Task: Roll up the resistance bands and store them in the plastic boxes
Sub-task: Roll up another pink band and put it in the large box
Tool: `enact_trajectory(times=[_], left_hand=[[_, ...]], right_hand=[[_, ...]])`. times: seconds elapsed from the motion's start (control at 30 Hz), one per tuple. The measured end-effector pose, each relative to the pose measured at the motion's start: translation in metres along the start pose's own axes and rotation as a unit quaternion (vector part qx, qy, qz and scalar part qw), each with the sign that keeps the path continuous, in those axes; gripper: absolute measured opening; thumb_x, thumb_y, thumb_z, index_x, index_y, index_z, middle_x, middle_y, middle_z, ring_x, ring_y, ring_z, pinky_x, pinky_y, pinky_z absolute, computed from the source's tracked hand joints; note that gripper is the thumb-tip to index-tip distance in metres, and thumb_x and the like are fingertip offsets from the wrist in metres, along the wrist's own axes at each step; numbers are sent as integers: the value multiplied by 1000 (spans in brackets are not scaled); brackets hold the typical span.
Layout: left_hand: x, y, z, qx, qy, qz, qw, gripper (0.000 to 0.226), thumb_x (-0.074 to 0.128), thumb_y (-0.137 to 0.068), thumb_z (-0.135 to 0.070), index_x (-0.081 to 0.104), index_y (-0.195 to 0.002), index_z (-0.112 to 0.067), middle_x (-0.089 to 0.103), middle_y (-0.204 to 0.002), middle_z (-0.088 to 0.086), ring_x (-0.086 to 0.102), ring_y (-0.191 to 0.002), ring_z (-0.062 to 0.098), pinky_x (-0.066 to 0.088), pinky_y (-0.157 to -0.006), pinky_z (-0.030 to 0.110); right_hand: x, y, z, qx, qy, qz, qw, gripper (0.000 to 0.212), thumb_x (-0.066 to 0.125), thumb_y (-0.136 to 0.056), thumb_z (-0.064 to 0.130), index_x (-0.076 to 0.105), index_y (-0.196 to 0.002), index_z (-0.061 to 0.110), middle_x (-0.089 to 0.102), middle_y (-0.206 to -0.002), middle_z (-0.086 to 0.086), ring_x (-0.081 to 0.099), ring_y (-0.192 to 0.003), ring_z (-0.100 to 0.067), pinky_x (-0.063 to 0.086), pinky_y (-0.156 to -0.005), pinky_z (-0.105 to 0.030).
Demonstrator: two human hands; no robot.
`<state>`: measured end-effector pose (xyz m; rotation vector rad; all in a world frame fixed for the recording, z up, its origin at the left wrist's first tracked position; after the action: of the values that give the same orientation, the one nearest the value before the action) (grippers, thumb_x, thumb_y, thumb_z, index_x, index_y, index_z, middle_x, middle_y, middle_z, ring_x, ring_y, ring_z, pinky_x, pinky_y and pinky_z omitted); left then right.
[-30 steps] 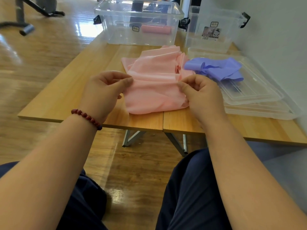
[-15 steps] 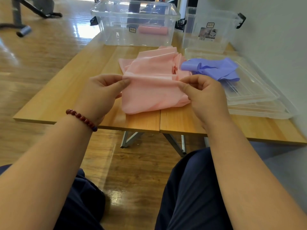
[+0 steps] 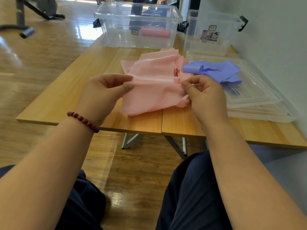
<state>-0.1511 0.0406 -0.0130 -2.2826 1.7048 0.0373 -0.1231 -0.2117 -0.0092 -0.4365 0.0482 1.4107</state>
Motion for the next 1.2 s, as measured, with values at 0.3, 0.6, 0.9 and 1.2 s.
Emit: enact_trajectory(times=[0.3,0.6,0.9,1.2], left_hand=[[-11,-1,-5,21,-33,-40,998,9,67,-90,-27,69,-85,-34,69,-95,-12,63,-90,-1,54,-78,20],[-14,-1,-9,23,54,-50,997,12,63,-93,-16,69,-89,-26,68,-82,-11,65,-78,0,55,-71,22],[-17,0,-8,9,77,-57,995,8,66,-91,-18,71,-91,-25,71,-91,-6,68,-88,8,58,-81,28],[-7,1,-1,-38,127,-28,991,10,65,-91,-10,68,-94,-19,67,-85,-5,66,-79,5,55,-72,23]], right_hand=[[9,4,-2,21,-71,53,996,14,69,-90,20,67,-100,30,70,-97,8,65,-83,0,50,-66,-14],[12,-1,6,15,-103,38,994,9,61,-96,19,67,-96,25,68,-97,4,67,-89,-9,57,-78,-25],[13,-8,19,-23,-53,29,998,11,59,-98,26,64,-88,28,58,-60,17,51,-59,-3,45,-62,-26],[10,-9,18,-19,-29,-9,999,8,60,-97,30,64,-90,29,60,-77,14,53,-68,1,44,-64,-21]])
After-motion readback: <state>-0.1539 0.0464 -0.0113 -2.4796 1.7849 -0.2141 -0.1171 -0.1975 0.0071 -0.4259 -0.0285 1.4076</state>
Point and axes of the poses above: each hand's wrist, its own y-axis away from the middle knuckle, its own x-axis out of the palm, z = x × y, the point moved 10 cm from there along -y, towards the middle knuckle
